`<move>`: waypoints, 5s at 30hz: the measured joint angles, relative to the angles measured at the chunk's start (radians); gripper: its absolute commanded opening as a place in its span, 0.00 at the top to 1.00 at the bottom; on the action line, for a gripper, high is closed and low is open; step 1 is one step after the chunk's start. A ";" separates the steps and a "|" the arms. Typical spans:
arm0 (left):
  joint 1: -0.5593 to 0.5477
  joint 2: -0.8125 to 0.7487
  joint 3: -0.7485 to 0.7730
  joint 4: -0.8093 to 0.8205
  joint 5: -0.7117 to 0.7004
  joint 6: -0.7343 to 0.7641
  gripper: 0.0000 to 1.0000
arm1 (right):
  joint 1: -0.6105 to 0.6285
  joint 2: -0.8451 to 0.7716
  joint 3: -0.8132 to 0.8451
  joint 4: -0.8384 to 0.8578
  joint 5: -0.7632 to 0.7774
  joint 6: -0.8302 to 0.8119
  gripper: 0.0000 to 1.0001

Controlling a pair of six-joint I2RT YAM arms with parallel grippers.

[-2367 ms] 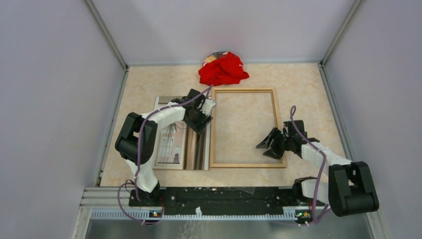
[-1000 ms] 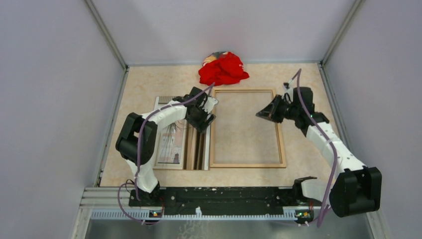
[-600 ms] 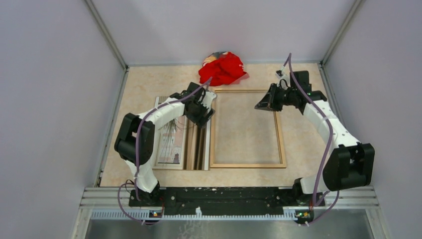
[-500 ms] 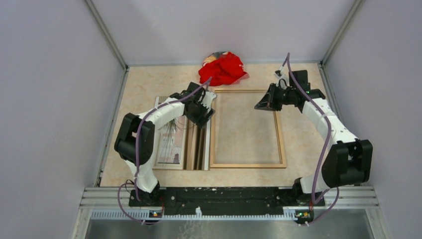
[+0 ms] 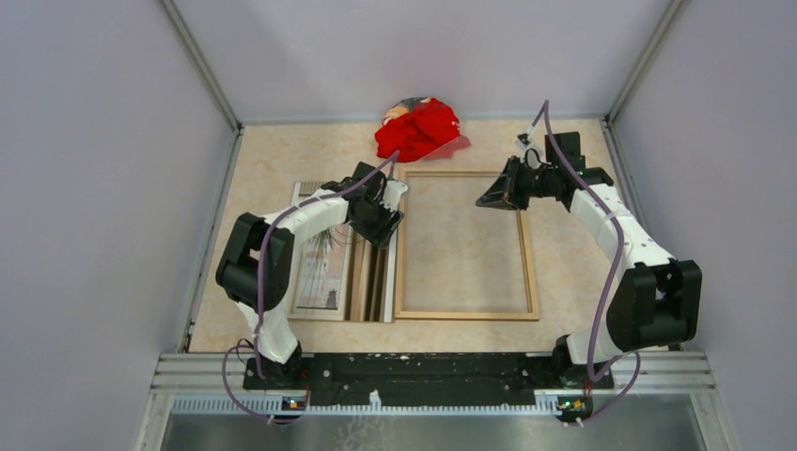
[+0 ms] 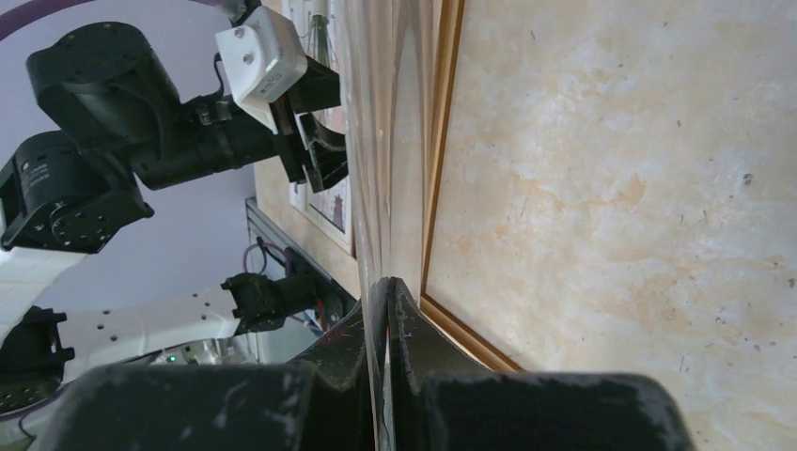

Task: Put the photo into the frame
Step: Pick up the photo frame item from the photo frame, then place the photo frame item in the photo frame.

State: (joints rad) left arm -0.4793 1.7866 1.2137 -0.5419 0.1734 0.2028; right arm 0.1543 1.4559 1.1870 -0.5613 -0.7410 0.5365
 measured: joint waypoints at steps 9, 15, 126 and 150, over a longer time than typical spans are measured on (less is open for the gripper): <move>0.000 0.000 -0.028 0.026 0.095 -0.024 0.44 | 0.000 -0.005 0.001 0.017 -0.023 0.050 1.00; 0.000 -0.011 -0.045 0.044 0.128 -0.030 0.46 | 0.000 -0.011 -0.003 0.038 -0.024 0.076 1.00; 0.014 0.020 -0.034 0.050 0.204 -0.018 1.00 | -0.035 0.069 -0.243 0.248 -0.007 0.101 0.63; 0.014 0.020 -0.034 0.051 0.204 -0.018 1.00 | -0.024 0.125 -0.151 0.027 0.265 -0.092 0.19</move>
State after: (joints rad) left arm -0.4652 1.8065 1.1801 -0.4911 0.3775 0.1852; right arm 0.1299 1.5806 1.0363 -0.5346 -0.4763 0.4442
